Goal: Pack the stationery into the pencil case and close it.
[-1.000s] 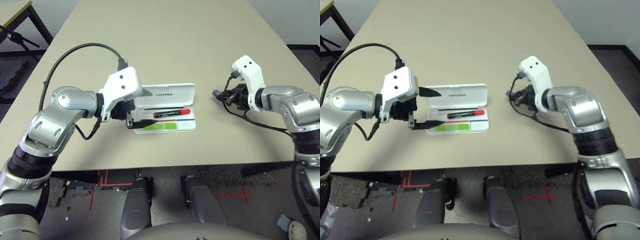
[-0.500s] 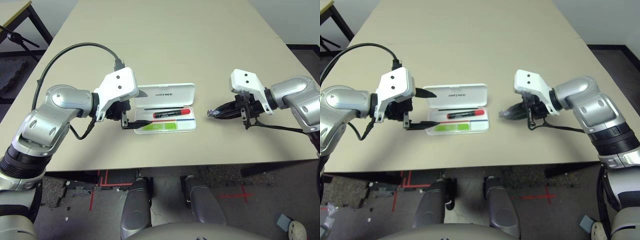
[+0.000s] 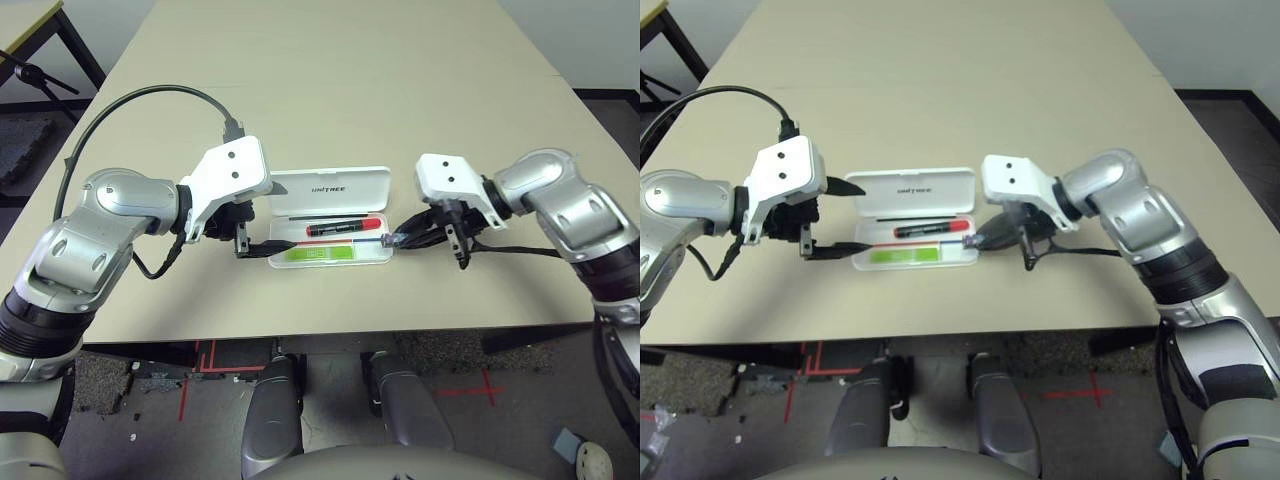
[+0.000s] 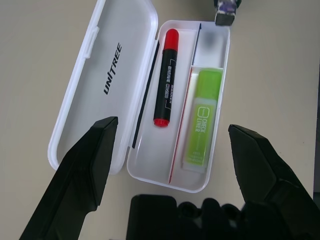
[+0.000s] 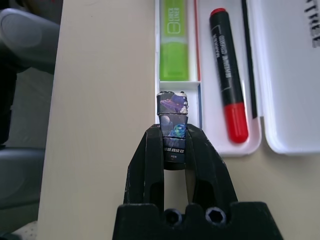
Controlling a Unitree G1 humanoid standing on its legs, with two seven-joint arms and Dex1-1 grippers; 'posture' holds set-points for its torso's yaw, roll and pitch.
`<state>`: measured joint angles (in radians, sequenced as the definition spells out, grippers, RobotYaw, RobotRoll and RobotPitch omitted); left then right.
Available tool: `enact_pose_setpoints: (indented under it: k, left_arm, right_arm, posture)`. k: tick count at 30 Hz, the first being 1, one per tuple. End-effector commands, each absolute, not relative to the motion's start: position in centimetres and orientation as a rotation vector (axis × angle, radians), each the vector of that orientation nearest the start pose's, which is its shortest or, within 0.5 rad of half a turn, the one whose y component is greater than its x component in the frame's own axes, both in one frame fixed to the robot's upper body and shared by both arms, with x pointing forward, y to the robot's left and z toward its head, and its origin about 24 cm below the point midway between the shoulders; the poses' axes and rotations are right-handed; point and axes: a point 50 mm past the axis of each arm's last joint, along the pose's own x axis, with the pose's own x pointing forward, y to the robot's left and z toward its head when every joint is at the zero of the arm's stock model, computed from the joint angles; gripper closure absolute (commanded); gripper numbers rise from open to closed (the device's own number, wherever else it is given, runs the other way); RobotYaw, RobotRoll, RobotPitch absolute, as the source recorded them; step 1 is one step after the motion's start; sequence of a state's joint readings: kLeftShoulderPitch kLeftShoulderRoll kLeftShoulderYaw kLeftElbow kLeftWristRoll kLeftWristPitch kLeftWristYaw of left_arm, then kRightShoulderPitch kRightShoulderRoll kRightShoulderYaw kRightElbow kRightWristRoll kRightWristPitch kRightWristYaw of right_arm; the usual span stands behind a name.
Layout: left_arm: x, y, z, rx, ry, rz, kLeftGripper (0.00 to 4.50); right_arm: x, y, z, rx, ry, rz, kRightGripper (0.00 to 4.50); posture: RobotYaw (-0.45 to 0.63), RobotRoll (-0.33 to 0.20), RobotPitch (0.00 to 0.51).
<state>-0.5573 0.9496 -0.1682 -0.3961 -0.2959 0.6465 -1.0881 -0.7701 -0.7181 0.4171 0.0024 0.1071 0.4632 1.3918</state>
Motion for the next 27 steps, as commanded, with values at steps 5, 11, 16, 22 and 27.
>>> enact_pose_setpoints:
  k: [5,11,16,22,27]
  left_arm:
    - [26.1,17.2,20.7,0.773,0.266,-1.144,0.0]
    - [26.1,17.2,20.6,0.772,0.268,-1.14,0.0]
    - [26.0,17.2,20.6,0.77,0.27,-1.137,0.0]
    - [26.0,17.4,20.4,0.768,0.277,-1.131,0.0]
    - [26.0,17.7,20.2,0.768,0.295,-1.114,0.0]
  right_arm:
    - [30.5,-12.4,16.5,-0.851,0.377,1.451,4.18]
    - [30.5,-11.8,15.8,-0.859,0.366,1.448,4.18]
    - [30.4,-11.8,15.4,-0.856,0.375,1.456,4.18]
    - [30.6,-12.0,15.8,-0.873,0.36,1.433,2.11]
    - [30.5,-13.4,17.3,-0.794,0.37,1.424,0.25]
  posture:
    - [0.0,0.0,0.172]
    - [0.0,0.0,0.172]
    - [0.0,0.0,0.174]
    - [0.0,0.0,0.174]
    - [0.01,0.0,0.173]
